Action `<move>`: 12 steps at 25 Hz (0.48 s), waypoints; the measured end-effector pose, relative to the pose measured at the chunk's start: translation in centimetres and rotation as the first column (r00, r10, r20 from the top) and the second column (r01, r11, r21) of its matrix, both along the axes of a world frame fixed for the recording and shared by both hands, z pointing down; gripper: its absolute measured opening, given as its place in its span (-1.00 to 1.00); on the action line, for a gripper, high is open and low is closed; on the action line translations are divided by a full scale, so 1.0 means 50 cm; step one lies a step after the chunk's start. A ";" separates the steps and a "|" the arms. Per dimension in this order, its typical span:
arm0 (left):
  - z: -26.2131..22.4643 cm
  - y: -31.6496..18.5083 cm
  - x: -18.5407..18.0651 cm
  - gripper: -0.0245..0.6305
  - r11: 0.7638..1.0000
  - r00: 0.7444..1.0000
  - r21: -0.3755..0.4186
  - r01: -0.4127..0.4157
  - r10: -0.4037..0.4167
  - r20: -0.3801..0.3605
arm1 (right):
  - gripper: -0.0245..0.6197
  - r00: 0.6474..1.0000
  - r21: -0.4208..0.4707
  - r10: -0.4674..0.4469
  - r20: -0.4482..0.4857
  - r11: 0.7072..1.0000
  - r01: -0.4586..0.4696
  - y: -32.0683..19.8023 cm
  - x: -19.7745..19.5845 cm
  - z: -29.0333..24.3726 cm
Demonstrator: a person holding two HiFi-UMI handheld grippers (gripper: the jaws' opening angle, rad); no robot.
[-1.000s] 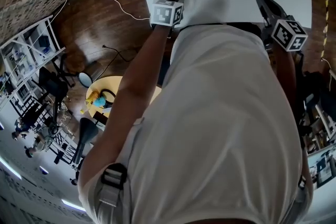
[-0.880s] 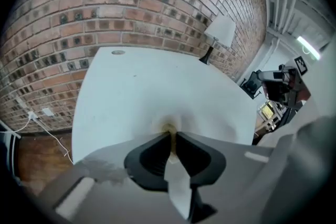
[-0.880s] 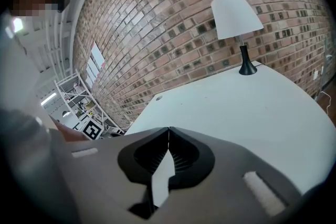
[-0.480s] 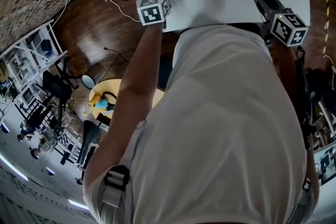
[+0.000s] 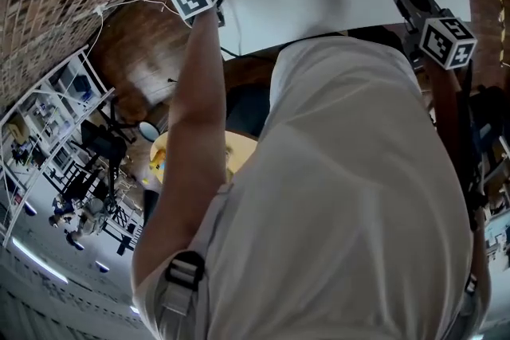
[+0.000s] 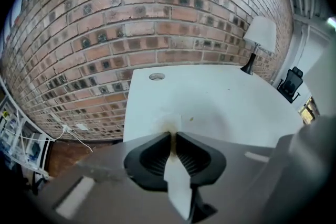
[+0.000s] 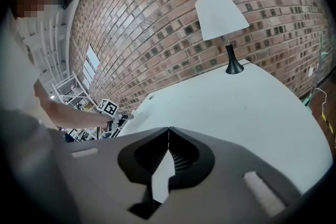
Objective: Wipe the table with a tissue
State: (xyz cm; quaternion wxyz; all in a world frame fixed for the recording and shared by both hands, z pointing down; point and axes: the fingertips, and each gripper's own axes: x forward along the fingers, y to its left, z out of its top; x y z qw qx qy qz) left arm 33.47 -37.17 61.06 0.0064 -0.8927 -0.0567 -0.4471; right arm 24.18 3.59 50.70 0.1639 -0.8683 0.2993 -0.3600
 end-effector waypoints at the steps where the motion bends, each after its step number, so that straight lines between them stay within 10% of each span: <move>1: 0.000 -0.005 0.011 -0.78 1.000 1.000 0.006 -0.004 0.004 0.008 | -0.90 1.000 0.000 0.007 0.002 1.000 -0.007 0.009 -0.002 0.001; 12: 0.023 0.012 0.082 -0.79 0.987 0.993 0.129 -0.097 0.088 0.074 | -0.90 0.997 0.006 0.075 -0.005 0.997 -0.075 0.074 -0.007 -0.006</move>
